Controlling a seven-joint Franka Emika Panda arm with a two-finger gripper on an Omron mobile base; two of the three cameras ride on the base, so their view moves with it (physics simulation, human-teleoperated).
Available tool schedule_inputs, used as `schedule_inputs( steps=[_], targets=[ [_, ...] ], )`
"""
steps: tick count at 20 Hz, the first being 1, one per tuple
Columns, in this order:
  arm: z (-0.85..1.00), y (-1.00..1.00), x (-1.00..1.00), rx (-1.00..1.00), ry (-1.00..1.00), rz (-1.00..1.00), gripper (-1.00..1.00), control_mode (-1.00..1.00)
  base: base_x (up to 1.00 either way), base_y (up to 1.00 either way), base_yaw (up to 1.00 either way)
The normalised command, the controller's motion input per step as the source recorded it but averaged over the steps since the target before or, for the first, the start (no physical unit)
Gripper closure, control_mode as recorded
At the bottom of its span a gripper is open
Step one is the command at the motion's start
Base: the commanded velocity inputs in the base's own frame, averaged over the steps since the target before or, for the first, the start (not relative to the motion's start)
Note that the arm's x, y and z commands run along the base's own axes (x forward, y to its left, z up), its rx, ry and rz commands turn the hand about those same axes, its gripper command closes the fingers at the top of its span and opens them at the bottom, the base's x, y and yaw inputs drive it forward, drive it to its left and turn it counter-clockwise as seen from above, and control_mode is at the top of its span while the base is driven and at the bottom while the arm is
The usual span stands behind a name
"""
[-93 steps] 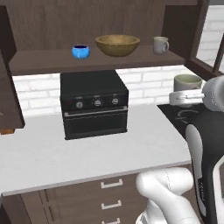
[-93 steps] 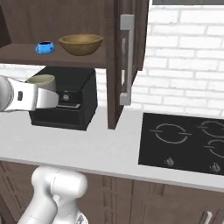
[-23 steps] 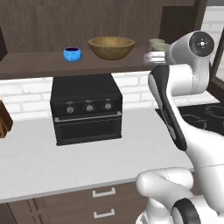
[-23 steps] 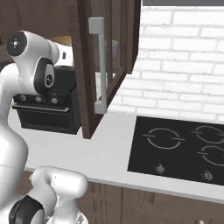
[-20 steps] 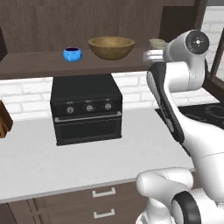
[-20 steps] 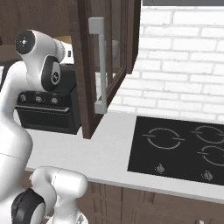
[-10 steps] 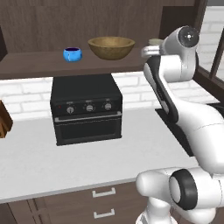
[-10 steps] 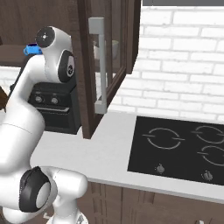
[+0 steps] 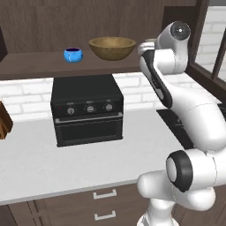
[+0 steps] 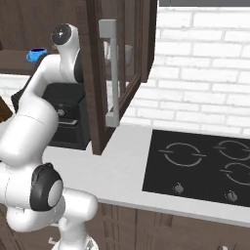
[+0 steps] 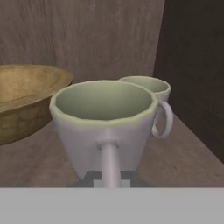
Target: Gather all objects into one cabinet and sort the glasses and bowls to opposite sides.
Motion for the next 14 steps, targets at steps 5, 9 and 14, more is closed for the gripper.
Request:
schedule_inputs(
  steps=[5, 9, 14],
  targets=[
    [-0.01, 0.00, 0.28, 0.00, 0.05, 0.00, 1.00, -1.00, 0.00, 0.00, 0.00],
    [-0.07, 0.00, 0.06, 0.00, 0.08, 0.00, 1.00, -1.00, 0.00, 0.00, 0.00],
    [-0.16, 0.00, 0.00, 0.00, 0.05, 0.00, 1.00, -1.00, 0.00, 0.00, 0.00]
  ],
)
